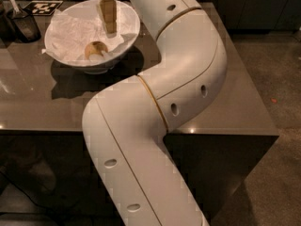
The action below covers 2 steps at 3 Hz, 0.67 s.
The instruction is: Pick apple from white bowl
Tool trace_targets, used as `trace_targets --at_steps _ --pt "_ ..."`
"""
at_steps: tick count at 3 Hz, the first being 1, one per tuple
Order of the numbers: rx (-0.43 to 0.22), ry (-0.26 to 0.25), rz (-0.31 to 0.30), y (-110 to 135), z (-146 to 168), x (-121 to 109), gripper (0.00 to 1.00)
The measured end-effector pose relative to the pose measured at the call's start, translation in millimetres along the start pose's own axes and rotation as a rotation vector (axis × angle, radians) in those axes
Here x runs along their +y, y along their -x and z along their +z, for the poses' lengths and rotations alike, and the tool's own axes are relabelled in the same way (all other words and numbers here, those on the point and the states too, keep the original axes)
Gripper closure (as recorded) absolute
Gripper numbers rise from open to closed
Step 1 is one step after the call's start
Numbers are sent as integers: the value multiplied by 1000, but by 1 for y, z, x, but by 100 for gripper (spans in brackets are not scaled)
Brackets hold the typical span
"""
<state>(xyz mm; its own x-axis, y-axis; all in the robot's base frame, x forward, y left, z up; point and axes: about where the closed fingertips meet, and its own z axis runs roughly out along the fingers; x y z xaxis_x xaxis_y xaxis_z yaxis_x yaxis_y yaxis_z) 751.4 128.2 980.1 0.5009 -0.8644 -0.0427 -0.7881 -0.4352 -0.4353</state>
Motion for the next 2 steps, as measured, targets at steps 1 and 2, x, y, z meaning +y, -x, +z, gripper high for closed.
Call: trace_targets --at_steps 1,2 --pt "-5 12 -3 -1 8 2 6" --pt "-14 20 -8 0 15 3 6"
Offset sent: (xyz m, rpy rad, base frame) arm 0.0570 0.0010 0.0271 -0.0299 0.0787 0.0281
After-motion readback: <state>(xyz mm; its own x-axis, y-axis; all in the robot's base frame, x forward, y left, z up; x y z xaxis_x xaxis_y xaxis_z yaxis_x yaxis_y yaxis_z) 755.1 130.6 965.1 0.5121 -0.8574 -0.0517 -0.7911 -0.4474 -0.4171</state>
